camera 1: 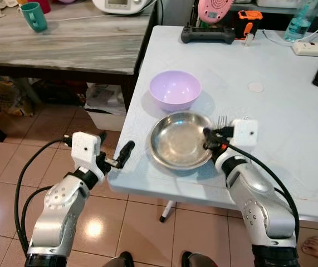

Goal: Setting the table

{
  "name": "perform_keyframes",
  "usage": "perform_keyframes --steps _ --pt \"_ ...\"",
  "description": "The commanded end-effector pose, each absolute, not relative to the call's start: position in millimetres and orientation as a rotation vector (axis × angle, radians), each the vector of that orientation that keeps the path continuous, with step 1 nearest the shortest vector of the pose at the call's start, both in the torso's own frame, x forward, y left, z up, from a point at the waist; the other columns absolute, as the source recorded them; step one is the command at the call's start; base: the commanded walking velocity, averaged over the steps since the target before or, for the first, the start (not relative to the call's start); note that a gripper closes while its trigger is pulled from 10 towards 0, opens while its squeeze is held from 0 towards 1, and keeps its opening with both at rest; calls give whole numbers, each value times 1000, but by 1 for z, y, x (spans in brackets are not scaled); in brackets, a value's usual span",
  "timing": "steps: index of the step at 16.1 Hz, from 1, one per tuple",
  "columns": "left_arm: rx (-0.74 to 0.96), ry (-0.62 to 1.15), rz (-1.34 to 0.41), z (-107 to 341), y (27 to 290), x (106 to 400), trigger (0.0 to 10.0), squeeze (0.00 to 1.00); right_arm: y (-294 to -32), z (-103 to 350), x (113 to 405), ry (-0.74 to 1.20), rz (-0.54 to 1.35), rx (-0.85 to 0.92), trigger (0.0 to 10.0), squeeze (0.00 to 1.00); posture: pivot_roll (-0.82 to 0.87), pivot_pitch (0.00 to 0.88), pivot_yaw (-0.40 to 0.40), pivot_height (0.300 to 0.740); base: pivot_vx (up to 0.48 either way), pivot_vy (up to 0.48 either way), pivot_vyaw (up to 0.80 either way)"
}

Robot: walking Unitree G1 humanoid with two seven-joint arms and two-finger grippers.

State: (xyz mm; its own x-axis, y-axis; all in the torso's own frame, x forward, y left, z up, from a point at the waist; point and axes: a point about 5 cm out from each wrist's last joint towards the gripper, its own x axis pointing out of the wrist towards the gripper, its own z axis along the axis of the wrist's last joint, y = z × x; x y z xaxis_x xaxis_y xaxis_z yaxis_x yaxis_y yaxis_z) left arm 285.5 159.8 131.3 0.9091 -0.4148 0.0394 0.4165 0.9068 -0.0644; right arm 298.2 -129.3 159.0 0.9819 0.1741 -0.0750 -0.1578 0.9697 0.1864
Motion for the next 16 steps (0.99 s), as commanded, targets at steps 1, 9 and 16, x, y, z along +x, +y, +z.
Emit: perform_keyframes --steps 1,9,16 --pt "-86 -9 -410 129 163 286 10000 0 -131 163 296 63 152 181 10000 0 -186 181 15 740 0 319 -544" --pt "-112 -8 -414 127 153 287 10000 0 -131 167 297 28 141 171 10000 0 -196 173 11 740 0 412 -608" --pt "-119 -13 -408 129 153 290 10000 0 -130 174 298 -33 154 150 10000 0 -194 168 14 740 0 443 0"
